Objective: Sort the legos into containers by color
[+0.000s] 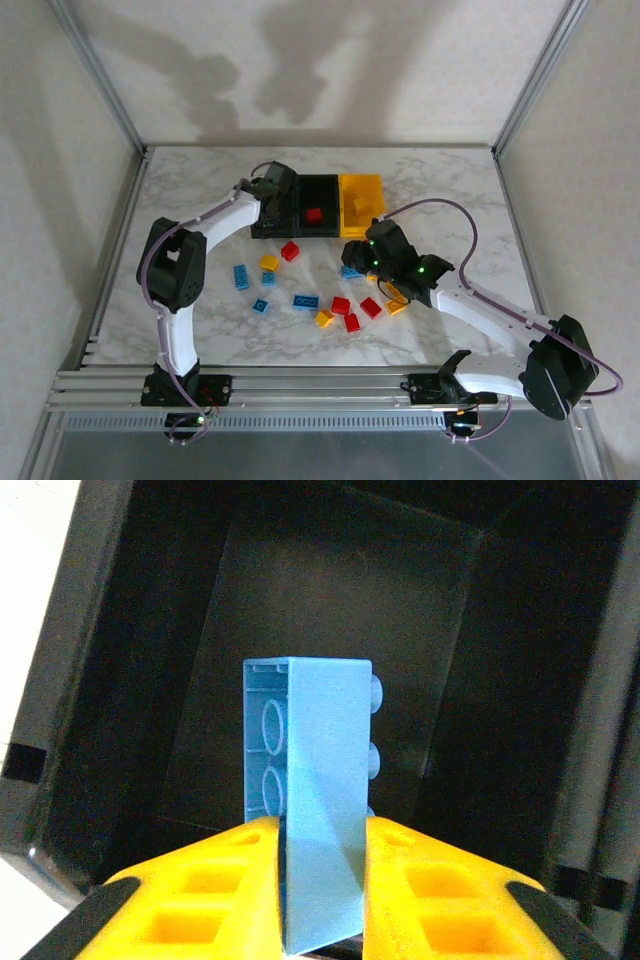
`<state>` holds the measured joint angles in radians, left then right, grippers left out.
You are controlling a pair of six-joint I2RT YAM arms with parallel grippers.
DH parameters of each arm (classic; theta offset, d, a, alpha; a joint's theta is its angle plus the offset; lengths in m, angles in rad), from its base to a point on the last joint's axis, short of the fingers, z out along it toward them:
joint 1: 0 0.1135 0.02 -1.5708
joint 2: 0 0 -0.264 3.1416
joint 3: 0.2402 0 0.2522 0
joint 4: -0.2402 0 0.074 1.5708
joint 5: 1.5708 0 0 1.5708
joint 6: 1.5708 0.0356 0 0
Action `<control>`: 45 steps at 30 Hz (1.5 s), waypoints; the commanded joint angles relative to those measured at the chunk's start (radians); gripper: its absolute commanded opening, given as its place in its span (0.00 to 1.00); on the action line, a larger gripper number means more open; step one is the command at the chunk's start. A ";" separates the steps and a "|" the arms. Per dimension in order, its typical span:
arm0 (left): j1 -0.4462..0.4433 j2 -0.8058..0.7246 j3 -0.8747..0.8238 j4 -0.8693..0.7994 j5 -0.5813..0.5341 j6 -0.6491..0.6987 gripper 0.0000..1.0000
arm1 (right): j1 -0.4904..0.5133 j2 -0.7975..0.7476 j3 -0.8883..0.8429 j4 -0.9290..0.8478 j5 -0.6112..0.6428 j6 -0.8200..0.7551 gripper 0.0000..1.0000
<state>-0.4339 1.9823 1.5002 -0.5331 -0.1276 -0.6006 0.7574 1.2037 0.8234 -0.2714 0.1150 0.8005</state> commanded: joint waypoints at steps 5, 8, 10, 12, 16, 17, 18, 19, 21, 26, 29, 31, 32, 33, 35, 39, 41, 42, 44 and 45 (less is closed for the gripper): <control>0.007 -0.017 0.030 -0.010 -0.007 0.028 0.35 | 0.009 -0.019 -0.020 -0.022 0.032 0.012 0.49; 0.007 -0.030 0.033 -0.020 -0.003 0.031 0.38 | 0.009 -0.014 -0.017 -0.020 0.031 0.012 0.49; 0.007 -0.053 0.022 -0.017 0.000 0.029 0.41 | 0.009 -0.011 -0.014 -0.021 0.034 0.008 0.49; 0.007 -0.088 0.007 -0.017 0.006 0.027 0.42 | 0.009 -0.011 -0.005 -0.028 0.035 0.002 0.49; 0.006 -0.200 -0.070 0.006 0.032 0.021 0.44 | 0.009 -0.009 0.019 -0.054 0.053 -0.016 0.50; 0.006 -0.231 -0.095 0.012 0.041 0.019 0.45 | 0.009 -0.009 0.023 -0.060 0.057 -0.020 0.50; 0.005 -0.259 -0.121 0.016 0.047 0.019 0.46 | 0.008 -0.010 0.030 -0.065 0.059 -0.024 0.50; 0.004 -0.289 -0.147 0.020 0.054 0.019 0.46 | 0.007 -0.009 0.034 -0.070 0.060 -0.027 0.50; 0.004 -0.344 -0.203 0.025 0.071 0.022 0.48 | 0.007 -0.008 0.038 -0.075 0.061 -0.032 0.51; -0.004 -0.460 -0.339 0.049 0.127 0.025 0.52 | 0.007 -0.010 0.046 -0.096 0.059 -0.039 0.52; -0.017 -0.512 -0.415 0.065 0.144 0.019 0.53 | 0.007 -0.009 0.045 -0.112 0.057 -0.039 0.53; -0.029 -0.552 -0.474 0.088 0.161 0.004 0.54 | 0.006 0.001 0.045 -0.131 0.065 -0.038 0.54; -0.037 -0.571 -0.502 0.103 0.174 -0.001 0.55 | 0.005 0.007 0.045 -0.142 0.072 -0.037 0.55; -0.046 -0.592 -0.532 0.120 0.188 -0.007 0.56 | 0.002 0.017 0.046 -0.157 0.083 -0.033 0.57; -0.068 -0.631 -0.581 0.159 0.227 -0.013 0.56 | -0.006 0.036 0.046 -0.179 0.093 -0.026 0.58; -0.120 -0.692 -0.660 0.207 0.258 -0.021 0.56 | -0.008 0.072 0.041 -0.172 0.072 -0.030 0.56; -0.131 -0.711 -0.681 0.205 0.253 -0.019 0.57 | 0.000 0.099 0.044 -0.180 0.064 -0.025 0.54; -0.131 -0.720 -0.694 0.205 0.257 -0.022 0.58 | 0.011 0.115 0.051 -0.186 0.062 -0.023 0.54; -0.132 -0.741 -0.720 0.214 0.280 -0.025 0.58 | 0.037 0.160 0.074 -0.213 0.066 -0.007 0.55; -0.132 -0.754 -0.735 0.218 0.293 -0.027 0.60 | 0.052 0.184 0.085 -0.220 0.063 0.004 0.55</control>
<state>-0.5625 1.2636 0.7990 -0.3439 0.1215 -0.6159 0.7715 1.3373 0.8593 -0.4423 0.1730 0.7780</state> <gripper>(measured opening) 0.587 0.549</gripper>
